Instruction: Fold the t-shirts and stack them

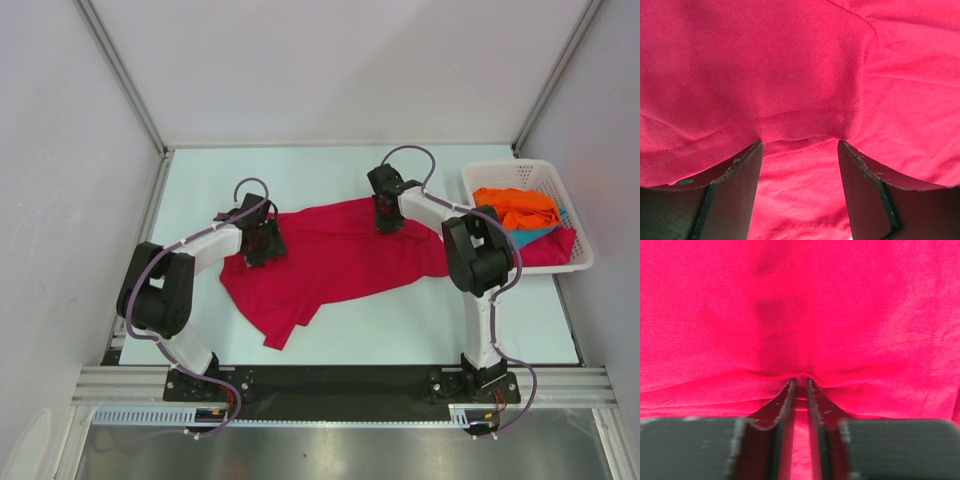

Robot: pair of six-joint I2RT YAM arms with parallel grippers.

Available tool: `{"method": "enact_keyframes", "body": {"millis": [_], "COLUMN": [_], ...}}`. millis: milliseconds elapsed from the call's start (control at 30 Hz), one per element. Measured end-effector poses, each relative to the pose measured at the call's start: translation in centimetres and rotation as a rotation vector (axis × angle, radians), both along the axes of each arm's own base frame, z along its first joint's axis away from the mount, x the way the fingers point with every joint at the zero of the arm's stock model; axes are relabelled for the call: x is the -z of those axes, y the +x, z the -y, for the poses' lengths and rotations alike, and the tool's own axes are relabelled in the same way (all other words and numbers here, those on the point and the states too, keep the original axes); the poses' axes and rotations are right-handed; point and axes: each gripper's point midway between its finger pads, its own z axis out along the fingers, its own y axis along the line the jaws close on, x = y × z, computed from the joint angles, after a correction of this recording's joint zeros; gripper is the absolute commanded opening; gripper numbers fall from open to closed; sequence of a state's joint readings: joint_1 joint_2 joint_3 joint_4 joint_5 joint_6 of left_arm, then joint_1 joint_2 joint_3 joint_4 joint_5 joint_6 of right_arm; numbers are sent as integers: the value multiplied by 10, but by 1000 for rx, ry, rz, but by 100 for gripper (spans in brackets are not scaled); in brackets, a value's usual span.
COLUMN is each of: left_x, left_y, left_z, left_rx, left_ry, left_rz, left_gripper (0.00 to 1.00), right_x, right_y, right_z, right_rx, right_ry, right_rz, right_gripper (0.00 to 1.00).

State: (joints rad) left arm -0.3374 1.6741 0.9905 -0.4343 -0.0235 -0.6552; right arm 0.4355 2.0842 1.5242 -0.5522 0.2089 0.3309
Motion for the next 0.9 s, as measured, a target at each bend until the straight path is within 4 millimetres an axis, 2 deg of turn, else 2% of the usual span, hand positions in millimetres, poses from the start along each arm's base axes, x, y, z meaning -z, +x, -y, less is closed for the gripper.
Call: {"method": "enact_keyframes", "body": {"millis": [133, 267, 400, 467, 600, 700, 800, 900], "left_x": [0, -7, -31, -46, -75, -88, -89, -74], "left_y": [-3, -19, -37, -45, -63, -83, -109, -138], "left_z": [-1, -7, -13, -15, -19, -17, -9, -2], "left_rx": [1, 0, 0, 1, 6, 18, 50, 82], "left_ry": [0, -3, -21, -35, -64, -91, -119, -134], "left_rz": [-2, 5, 55, 96, 174, 209, 209, 169], "left_gripper": [67, 68, 70, 70, 71, 70, 71, 70], "right_x": [-1, -3, -16, -33, -71, -86, -81, -61], "right_y": [-1, -2, -6, -10, -29, -51, -74, -95], "right_z": [1, 1, 1, 3, 11, 17, 23, 26], "right_rx": [3, 3, 2, 4, 12, 22, 29, 34], "right_ry": [-12, -23, -24, -16, 18, 43, 52, 63], "right_rz": [-9, -7, 9, 39, 109, 134, 113, 57], "right_gripper": [27, 28, 29, 30, 32, 33, 33, 34]}}
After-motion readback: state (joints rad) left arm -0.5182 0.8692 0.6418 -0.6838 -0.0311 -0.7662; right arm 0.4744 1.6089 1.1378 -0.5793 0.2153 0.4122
